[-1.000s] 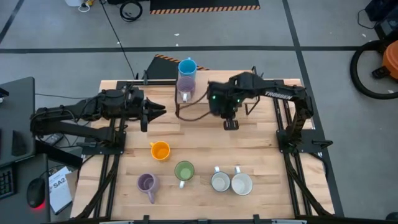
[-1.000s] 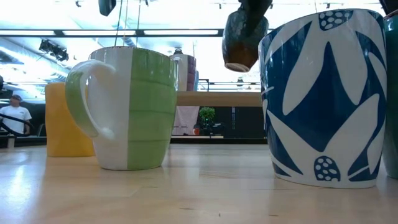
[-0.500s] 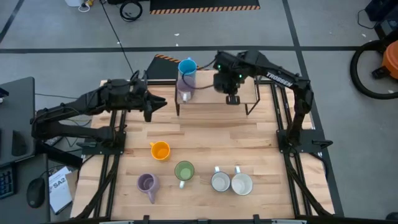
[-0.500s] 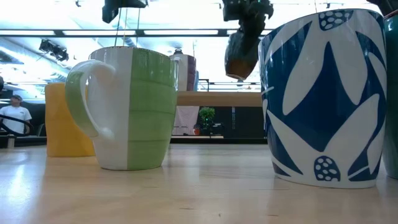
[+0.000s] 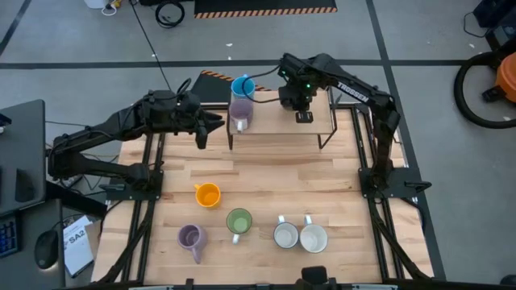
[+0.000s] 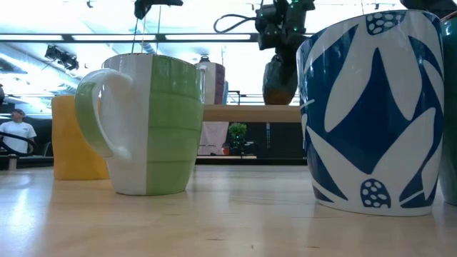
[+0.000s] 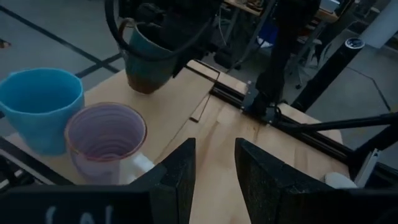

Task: Place coffee mugs
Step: Put the blue patterned mug on the shelf

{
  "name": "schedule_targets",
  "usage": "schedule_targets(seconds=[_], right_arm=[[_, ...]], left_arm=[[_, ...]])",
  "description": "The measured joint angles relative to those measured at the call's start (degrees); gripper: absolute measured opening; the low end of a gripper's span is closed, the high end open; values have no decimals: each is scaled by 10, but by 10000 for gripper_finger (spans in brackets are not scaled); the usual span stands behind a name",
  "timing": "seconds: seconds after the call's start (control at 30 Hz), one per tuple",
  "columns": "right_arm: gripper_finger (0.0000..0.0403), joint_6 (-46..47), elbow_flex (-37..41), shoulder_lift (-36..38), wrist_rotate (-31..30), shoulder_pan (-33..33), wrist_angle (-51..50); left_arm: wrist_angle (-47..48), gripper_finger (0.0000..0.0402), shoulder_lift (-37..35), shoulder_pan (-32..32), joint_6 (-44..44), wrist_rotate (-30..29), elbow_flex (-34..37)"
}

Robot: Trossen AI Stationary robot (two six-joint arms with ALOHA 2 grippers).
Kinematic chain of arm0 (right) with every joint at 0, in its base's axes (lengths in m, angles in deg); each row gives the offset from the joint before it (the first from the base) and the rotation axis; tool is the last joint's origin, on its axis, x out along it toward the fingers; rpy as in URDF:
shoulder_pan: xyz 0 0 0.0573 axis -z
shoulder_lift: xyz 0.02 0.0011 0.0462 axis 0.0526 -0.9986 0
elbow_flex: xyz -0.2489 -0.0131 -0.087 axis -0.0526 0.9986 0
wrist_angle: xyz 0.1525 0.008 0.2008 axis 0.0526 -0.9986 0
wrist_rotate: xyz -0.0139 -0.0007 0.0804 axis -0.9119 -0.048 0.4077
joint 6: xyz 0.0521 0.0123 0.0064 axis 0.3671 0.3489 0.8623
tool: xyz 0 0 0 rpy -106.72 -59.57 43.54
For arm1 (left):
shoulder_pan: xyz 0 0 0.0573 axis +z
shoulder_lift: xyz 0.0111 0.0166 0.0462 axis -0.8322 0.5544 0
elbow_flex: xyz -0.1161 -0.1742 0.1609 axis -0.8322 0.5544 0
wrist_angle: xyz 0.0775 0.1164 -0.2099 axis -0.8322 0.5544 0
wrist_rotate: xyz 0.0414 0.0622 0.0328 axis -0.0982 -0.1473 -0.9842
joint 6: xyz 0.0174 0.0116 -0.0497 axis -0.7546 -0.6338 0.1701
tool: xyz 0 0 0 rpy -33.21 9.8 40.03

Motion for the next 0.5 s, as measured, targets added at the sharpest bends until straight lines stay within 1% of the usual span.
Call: schedule_targets(seconds=[0.23, 0.37, 0.5], right_arm=[[42, -16, 1, -13, 6, 17, 2], [43, -22, 1, -14, 2, 16, 23], [53, -12, 1, -14, 5, 14, 20]], left_arm=[[3, 118, 0, 0, -8, -9, 0], [3, 118, 0, 0, -9, -9, 0], [3, 118, 0, 0, -9, -9, 0]])
